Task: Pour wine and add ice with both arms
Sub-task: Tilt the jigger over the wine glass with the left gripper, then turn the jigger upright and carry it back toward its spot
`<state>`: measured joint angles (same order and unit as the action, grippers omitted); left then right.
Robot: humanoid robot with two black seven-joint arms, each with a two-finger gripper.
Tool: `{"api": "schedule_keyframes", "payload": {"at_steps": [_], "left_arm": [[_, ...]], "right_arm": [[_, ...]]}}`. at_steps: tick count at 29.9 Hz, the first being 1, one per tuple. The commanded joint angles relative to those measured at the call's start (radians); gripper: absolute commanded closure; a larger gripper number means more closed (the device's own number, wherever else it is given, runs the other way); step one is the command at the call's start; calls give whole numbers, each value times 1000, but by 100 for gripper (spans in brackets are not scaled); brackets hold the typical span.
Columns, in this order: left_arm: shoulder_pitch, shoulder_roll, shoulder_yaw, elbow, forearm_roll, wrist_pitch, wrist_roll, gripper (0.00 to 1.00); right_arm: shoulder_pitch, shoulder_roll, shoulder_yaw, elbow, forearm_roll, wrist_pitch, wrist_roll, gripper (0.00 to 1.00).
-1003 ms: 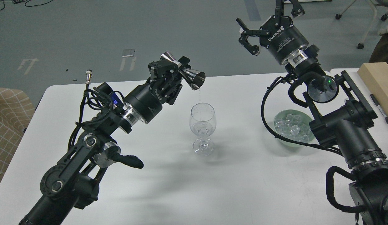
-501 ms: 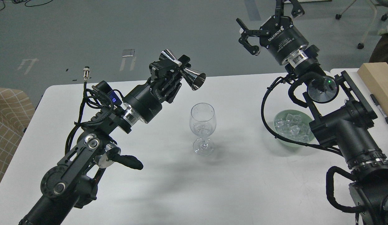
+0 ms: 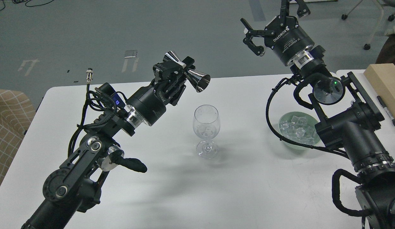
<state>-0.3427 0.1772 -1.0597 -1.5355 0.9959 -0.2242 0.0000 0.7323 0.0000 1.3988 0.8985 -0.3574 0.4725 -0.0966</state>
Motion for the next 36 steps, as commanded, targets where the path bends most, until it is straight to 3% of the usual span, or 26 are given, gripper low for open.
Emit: {"api": "schedule_keyframes", "payload": {"at_steps": [1,5,13,36], "left_arm": [[11,-4,-9,2,-124,14,32,94],[16,7,-11,0,-299,69,81,93],[16,18,-55,14,-551,149,109,93],[53,-5,-424,247,-894,263,123,89]], "right_arm": [[-2,0,0,0,0,0,0,0],[-2,0,0,0,0,0,0,0],[-7,0,-1,0,0,0,0,0],[-8,0,-1,-1,0,0,2,0]]}}
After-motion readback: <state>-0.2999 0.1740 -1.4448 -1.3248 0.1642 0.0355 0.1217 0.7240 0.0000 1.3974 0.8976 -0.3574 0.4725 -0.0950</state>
